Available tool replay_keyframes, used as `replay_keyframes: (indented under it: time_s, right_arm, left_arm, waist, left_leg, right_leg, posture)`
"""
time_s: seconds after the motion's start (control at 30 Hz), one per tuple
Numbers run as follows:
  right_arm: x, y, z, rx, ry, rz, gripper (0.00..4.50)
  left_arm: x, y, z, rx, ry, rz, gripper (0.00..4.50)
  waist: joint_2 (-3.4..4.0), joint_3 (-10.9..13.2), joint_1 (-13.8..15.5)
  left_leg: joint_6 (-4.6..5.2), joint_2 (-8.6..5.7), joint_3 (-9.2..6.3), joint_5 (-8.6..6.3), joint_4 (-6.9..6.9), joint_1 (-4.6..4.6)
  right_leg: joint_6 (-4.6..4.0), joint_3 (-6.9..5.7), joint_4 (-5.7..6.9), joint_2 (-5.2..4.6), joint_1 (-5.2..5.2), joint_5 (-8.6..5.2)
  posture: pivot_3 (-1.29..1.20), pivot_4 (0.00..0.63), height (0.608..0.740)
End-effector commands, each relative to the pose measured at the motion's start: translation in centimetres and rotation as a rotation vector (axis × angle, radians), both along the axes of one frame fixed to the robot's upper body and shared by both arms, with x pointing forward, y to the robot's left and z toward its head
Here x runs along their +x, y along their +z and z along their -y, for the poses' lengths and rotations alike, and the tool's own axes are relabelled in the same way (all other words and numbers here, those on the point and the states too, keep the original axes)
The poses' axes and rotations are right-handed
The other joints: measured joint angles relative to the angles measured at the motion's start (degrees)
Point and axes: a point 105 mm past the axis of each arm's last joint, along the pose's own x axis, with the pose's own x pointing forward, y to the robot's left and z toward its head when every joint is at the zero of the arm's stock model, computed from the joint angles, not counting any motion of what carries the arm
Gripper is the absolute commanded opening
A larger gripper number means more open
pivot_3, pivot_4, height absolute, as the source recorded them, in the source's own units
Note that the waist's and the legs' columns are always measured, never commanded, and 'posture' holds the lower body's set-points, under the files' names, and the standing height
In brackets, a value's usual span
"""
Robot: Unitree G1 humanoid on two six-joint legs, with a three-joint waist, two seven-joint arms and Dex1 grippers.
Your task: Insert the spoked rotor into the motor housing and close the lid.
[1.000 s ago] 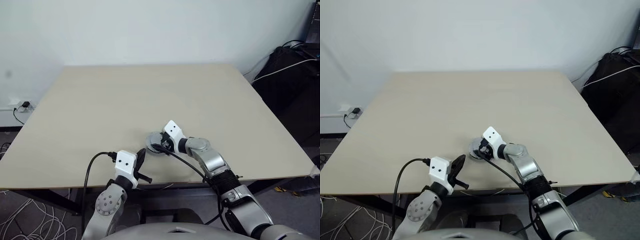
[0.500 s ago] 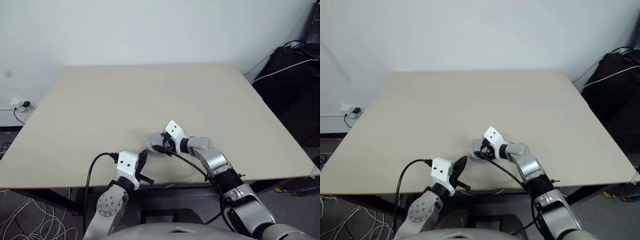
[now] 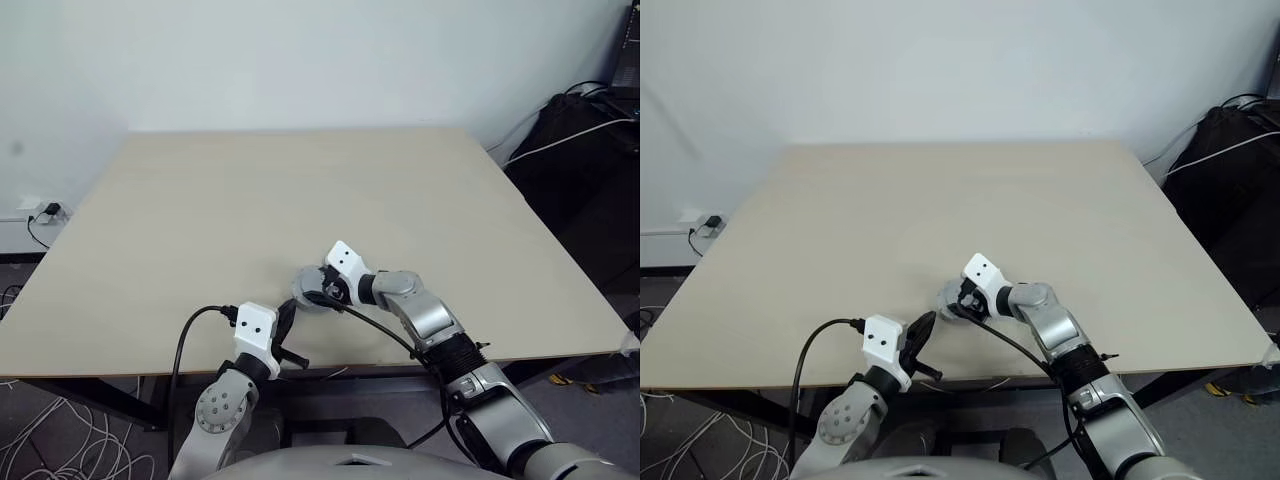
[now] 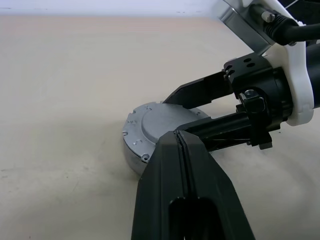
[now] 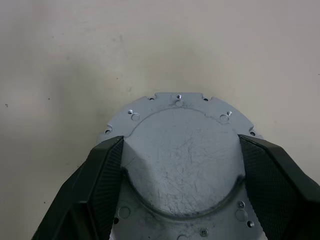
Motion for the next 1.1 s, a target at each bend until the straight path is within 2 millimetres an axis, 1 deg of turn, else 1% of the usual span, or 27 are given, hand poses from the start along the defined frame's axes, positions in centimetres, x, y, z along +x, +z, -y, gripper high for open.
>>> replay_keyframes:
  time_s: [0.03,0.27,0.53,0.73,0.97,1.1]
  right_arm:
    - [0.2,-0.4,0.4,-0.052,-0.02,-0.012,3.2]
    - [-0.2,-1.5,0.8,-0.11,-0.05,-0.078,3.2]
    - [0.0,-1.6,1.2,-0.097,-0.084,-0.087,3.2]
    - [-0.1,-2.1,1.7,-0.125,-0.073,-0.038,3.2]
    - [-0.3,-2.6,2.2,-0.131,-0.126,-0.079,3.2]
    - [-0.5,-2.7,2.1,-0.125,-0.128,-0.099,3.2]
  left_arm:
    - [0.2,1.1,0.5,-0.027,-0.009,0.037,0.0]
    - [0.2,1.1,0.5,-0.031,-0.011,0.034,0.0]
    - [0.1,1.0,0.5,-0.033,-0.012,0.032,0.0]
    - [0.1,1.0,0.5,-0.033,-0.015,0.03,0.0]
    - [0.1,0.9,0.5,-0.031,-0.021,0.027,0.0]
    - [0.1,0.9,0.5,-0.03,-0.024,0.026,0.0]
  waist:
    - [0.01,0.0,0.0]
    - [0.17,-0.2,0.0]
    - [0.25,-0.3,0.0]
    - [0.29,-0.3,0.0]
    - [0.32,-0.3,0.0]
    - [0.33,-0.4,0.1]
  left_leg:
    - [0.0,0.0,0.0,0.0,0.0,0.0]
    - [0.0,0.0,-0.02,0.0,0.01,0.07]
    - [0.0,0.0,-0.03,0.0,0.01,0.07]
    - [0.0,0.0,-0.05,0.0,0.01,0.07]
    - [0.0,0.0,-0.08,0.0,0.01,0.08]
    - [-0.01,0.0,-0.08,-0.01,0.01,0.08]
  right_leg:
    - [0.0,0.0,0.0,0.0,0.0,0.0]
    - [0.03,-0.01,0.01,-0.02,0.09,0.01]
    - [0.04,-0.04,0.0,-0.04,0.1,0.01]
    - [0.05,-0.05,0.0,-0.04,0.11,0.01]
    - [0.1,-0.08,0.0,-0.06,0.15,0.0]
    - [0.35,-0.09,0.0,-0.1,0.18,-0.14]
  posture:
    - [0.0,0.0,0.74]
    - [0.0,0.0,0.74]
    - [0.0,0.0,0.74]
    - [0.0,0.0,0.74]
    - [0.0,0.0,0.74]
    - [0.0,0.0,0.74]
